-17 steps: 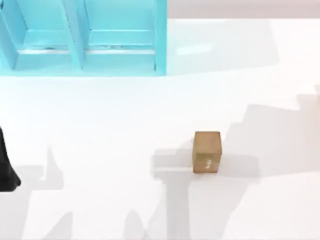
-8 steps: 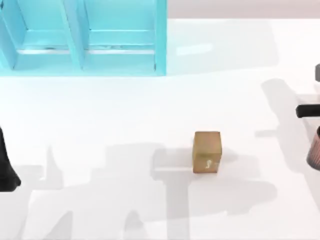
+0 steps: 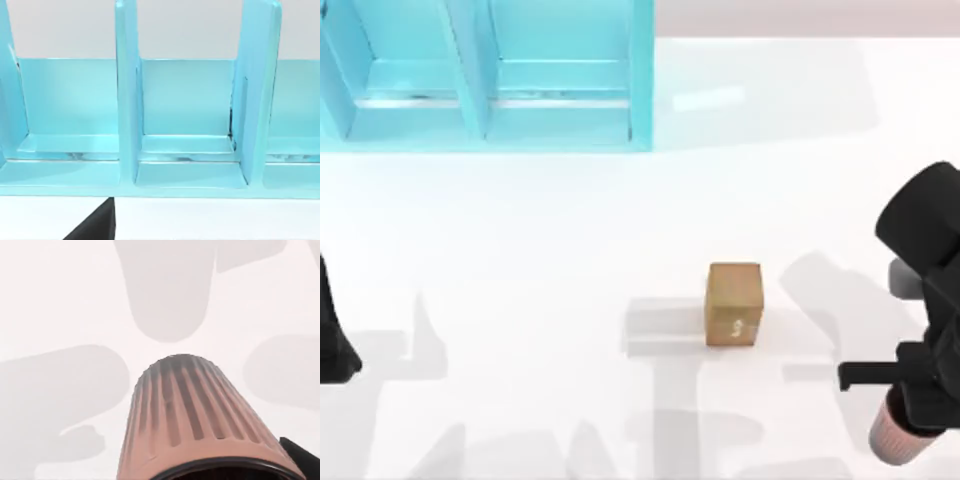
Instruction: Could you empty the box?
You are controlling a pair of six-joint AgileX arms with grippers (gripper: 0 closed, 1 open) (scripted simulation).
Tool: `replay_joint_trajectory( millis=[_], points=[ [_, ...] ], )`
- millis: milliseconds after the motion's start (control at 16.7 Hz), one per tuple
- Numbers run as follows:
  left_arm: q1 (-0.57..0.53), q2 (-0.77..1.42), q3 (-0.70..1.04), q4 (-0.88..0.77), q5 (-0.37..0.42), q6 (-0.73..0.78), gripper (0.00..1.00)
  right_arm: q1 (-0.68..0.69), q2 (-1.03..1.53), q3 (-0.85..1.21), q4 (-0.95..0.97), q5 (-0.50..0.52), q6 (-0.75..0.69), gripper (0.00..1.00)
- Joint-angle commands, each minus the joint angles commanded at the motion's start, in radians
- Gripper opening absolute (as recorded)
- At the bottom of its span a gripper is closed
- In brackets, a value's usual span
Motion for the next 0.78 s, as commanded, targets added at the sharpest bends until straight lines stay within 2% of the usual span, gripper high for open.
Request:
replay_joint_trajectory(
  millis=[420,780],
  points=[
    [0.0,0.0,0.0,0.0,0.0,0.0,1.0,0.008,0.001,-0.019,0.019,0.0,0.011,0.0],
    [0.0,0.0,0.0,0.0,0.0,0.0,1.0,0.019,0.054,-0.119,0.175,0.002,0.02,0.0]
  ],
)
